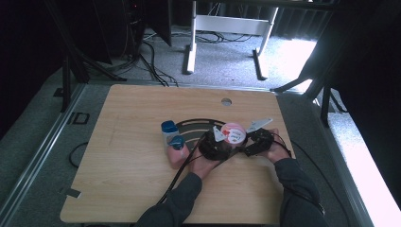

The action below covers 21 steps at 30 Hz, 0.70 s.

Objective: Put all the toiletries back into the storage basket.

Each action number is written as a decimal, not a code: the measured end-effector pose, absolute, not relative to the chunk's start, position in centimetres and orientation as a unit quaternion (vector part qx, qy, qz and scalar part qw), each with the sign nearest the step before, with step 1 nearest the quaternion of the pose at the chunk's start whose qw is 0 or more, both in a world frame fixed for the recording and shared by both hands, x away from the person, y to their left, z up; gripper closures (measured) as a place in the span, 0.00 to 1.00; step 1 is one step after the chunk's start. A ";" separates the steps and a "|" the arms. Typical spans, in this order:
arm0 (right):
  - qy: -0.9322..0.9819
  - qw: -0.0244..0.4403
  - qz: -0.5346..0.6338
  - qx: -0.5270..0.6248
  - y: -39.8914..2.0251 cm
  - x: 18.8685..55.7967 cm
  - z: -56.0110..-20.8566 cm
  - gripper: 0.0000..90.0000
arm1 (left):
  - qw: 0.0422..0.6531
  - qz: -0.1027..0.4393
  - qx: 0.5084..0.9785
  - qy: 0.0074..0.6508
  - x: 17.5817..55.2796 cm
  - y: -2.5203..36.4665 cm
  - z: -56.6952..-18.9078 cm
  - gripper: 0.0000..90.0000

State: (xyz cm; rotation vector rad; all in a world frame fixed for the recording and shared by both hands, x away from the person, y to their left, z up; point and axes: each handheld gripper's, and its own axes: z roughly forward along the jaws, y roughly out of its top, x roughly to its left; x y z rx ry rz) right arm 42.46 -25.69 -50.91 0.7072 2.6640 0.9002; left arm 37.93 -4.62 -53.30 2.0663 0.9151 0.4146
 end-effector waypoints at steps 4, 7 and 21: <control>0.913 0.138 0.304 0.234 -25.9 42.2 -50.3 0.28 | 0.423 0.171 0.812 0.364 37.8 -4.4 -52.9 0.44; 0.906 0.124 0.325 0.243 -26.7 42.4 -49.7 0.29 | 0.434 0.170 0.807 0.362 37.8 -4.3 -52.5 0.46; 0.911 0.096 0.306 0.261 -27.2 42.7 -52.4 0.24 | 0.429 0.147 0.813 0.366 38.4 -4.4 -52.9 0.37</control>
